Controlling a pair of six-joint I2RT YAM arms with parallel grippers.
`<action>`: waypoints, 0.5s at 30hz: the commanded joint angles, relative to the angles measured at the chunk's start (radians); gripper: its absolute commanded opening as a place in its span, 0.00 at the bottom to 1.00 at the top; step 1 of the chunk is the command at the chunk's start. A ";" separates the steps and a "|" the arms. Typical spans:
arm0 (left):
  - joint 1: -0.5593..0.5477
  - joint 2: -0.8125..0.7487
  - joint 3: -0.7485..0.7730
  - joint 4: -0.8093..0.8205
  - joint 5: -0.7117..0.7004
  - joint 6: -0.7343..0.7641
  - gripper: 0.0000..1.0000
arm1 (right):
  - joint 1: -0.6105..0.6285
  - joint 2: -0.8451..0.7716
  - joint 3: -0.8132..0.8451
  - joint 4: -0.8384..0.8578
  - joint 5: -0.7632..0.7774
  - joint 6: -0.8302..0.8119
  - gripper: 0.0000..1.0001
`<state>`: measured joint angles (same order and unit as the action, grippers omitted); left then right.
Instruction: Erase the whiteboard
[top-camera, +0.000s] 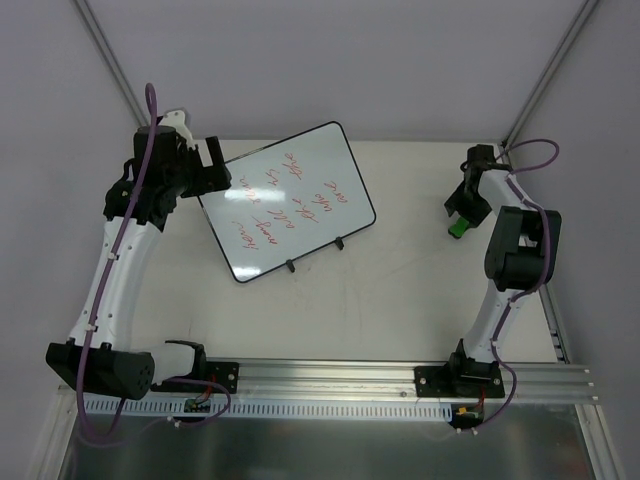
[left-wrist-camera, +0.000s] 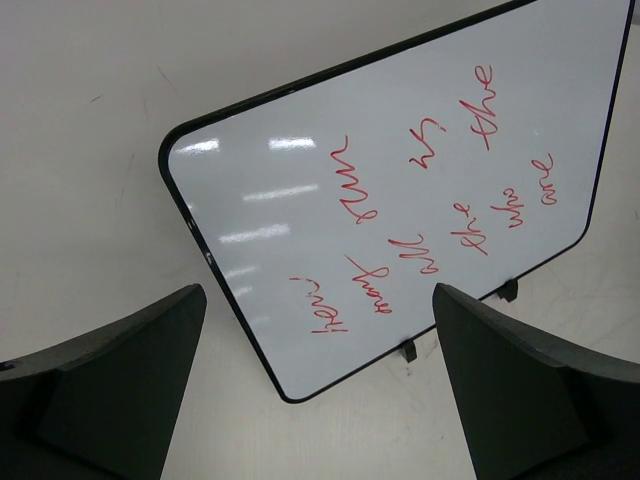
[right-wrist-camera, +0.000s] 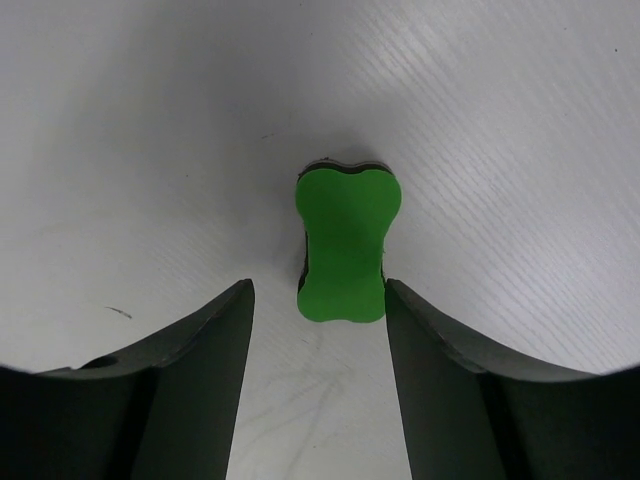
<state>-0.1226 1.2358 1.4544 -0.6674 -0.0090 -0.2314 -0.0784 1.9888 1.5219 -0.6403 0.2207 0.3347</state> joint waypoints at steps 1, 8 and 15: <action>0.009 -0.001 -0.009 0.023 -0.008 0.021 0.99 | -0.020 0.013 0.015 -0.007 -0.003 0.017 0.58; 0.009 0.001 -0.029 0.029 -0.011 0.023 0.99 | -0.021 0.028 0.015 -0.007 -0.004 0.000 0.56; 0.009 -0.001 -0.045 0.035 -0.011 0.024 0.99 | -0.027 0.047 0.014 -0.007 -0.014 0.003 0.50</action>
<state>-0.1226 1.2400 1.4200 -0.6617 -0.0090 -0.2241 -0.0967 2.0312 1.5219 -0.6403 0.2115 0.3325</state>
